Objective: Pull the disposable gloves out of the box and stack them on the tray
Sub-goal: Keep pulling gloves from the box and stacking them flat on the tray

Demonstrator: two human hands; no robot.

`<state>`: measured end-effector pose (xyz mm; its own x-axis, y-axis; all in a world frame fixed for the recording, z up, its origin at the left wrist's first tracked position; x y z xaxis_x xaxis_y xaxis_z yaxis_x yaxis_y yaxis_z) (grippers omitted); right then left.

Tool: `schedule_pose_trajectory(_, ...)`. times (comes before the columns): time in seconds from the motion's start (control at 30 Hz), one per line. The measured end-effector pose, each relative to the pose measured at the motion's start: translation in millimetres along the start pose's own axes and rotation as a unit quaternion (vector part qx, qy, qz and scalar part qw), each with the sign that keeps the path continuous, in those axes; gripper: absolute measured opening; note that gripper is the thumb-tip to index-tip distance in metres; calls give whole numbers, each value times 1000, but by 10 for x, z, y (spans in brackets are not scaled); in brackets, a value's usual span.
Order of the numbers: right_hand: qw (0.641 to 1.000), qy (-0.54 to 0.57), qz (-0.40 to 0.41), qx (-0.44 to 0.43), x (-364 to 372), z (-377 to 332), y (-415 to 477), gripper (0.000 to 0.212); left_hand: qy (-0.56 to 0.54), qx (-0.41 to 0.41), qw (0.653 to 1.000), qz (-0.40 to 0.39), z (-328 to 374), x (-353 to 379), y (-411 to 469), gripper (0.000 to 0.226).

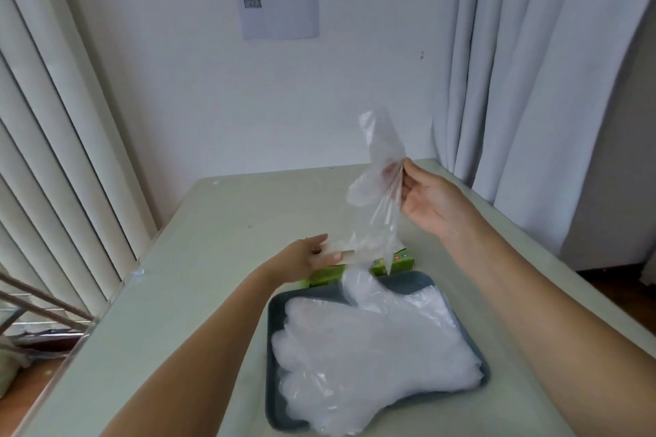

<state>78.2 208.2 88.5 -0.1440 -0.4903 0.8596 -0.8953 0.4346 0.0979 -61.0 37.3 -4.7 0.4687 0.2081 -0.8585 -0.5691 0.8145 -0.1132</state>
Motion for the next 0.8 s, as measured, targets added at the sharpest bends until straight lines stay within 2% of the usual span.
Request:
schedule_pose_trajectory(0.07,999,31,10,26,76,10,-132,27,-134,28,990,37,114,-57,-89,96)
schedule_pose_trajectory(0.17,997,62,7,39,93,57,-280,21,-290,70,954,42,454,-143,-350,80)
schedule_pose_trajectory(0.27,996,77,4,34,79,129,-393,22,-322,88,940,62,725,-159,-544,63)
schedule_pose_trajectory(0.33,996,78,-8,30,70,176,-469,30,-335,82,934,94,834,-168,-624,61)
schedule_pose_trajectory(0.4,997,65,-23,30,68,221,-555,31,-359,82,920,134,886,-179,-681,57)
schedule_pose_trajectory(0.47,997,62,-32,39,60,267,-627,24,-379,84,903,185,928,-180,-749,42)
schedule_pose_trajectory(0.53,996,62,-34,45,24,294,-668,28,-387,84,890,226,976,-203,-807,33)
schedule_pose_trajectory(0.63,995,54,-49,73,-29,301,-737,65,-363,102,887,267,1075,-297,-969,27)
schedule_pose_trajectory(0.67,994,33,-51,88,-41,296,-766,71,-328,112,892,290,1094,-334,-1019,25)
schedule_pose_trajectory(0.73,993,-23,-29,110,-56,266,-835,66,-203,134,908,342,1112,-422,-1141,26)
schedule_pose_trajectory(0.77,991,-52,-13,122,-67,236,-859,71,-137,144,912,359,1110,-466,-1190,27)
schedule_pose_trajectory(0.8,988,-77,-2,132,-75,200,-882,85,-90,148,914,367,1119,-508,-1238,28)
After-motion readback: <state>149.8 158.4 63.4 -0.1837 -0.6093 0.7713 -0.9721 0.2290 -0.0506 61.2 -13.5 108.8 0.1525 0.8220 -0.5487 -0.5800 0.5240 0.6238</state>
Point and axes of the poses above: each hand's wrist, its own y-axis towards the middle knuckle, its own x-axis out of the palm, z = x × y, the point moved 1 cm from there along y, towards the middle knuckle, and after that the axes turned 13 degrees about y, right-handed, at the moved point
